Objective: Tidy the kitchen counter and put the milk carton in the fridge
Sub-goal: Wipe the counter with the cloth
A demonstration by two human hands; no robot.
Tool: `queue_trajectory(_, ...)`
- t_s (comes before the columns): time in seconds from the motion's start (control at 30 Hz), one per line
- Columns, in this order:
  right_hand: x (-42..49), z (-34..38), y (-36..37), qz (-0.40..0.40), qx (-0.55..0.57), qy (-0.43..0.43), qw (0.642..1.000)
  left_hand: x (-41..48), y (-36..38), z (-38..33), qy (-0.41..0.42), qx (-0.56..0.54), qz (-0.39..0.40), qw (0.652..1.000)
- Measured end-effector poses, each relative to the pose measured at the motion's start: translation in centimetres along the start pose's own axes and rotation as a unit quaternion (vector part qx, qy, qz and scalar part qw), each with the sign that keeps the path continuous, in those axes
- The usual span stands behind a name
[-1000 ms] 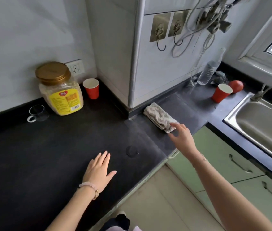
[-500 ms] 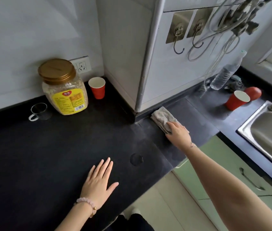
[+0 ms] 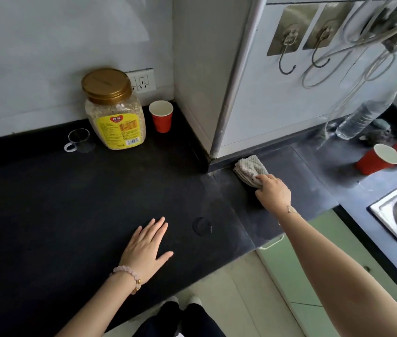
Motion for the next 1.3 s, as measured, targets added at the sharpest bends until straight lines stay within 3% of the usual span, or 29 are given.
queue_trajectory(0.37,-10.5,3.7,1.1,0.027,0.067,-0.075,0.995,0.0,-0.3,-0.8,-0.021,-0.03,0.008,0.999)
queue_trajectory(0.53,-12.6,5.0,1.9,-0.076,0.036,-0.11,0.99,-0.5,-0.7,-0.6,-0.017,-0.049,0.013,0.999)
queue_trajectory(0.7,-12.3,6.1,3.7,0.034,0.103,-0.148,0.983,-2.1,-0.8,0.4,-0.033,-0.023,0.004,0.999)
queue_trajectory(1.07,-9.0,9.2,3.2,0.031,0.105,-0.141,0.984,-2.6,-0.1,0.7,-0.05,-0.034,0.005,0.998)
queue_trajectory(1.3,-13.4,9.7,3.7,-0.004,0.139,-0.25,0.958,-2.6,-0.4,1.1,-0.041,-0.041,-0.006,0.998)
Point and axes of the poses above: each hand's wrist, its own x-axis towards the middle knuckle, its own y-axis out of the palm, z = x × y, the point moved 5 cm from there along x, towards the middle knuckle, and after that the axes turned 15 degrees about -x, right-handed, at the moved point
